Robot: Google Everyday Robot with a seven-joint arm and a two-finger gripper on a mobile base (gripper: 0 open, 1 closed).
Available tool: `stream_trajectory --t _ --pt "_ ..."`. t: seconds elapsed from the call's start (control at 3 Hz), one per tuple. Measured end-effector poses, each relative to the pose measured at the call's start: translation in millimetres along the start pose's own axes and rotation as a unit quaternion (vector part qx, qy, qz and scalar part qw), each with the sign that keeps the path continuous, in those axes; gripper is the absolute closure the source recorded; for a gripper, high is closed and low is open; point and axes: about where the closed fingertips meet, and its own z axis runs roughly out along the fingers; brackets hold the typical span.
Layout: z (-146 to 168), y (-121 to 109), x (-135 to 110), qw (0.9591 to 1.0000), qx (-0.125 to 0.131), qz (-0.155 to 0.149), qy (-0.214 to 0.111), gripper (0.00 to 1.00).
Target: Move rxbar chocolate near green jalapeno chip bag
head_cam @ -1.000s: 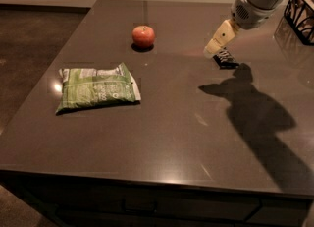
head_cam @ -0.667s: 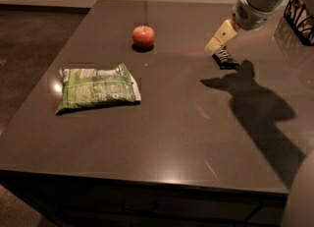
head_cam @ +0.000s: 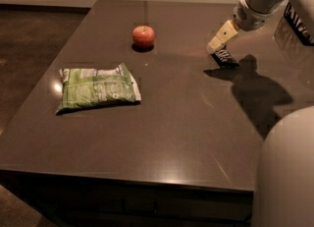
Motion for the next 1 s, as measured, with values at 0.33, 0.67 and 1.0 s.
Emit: stream_trajectory --t 0.33,0.67,1.0 --pt "21.4 -11.1 3.6 0.9998 -0.007 0.011 0.017 0.0" --pt "42.7 -13.5 7.6 0.999 -0.017 0.012 0.039 0.0" --pt "52.9 -12.0 11.2 0.9982 -0.026 0.011 0.054 0.18"
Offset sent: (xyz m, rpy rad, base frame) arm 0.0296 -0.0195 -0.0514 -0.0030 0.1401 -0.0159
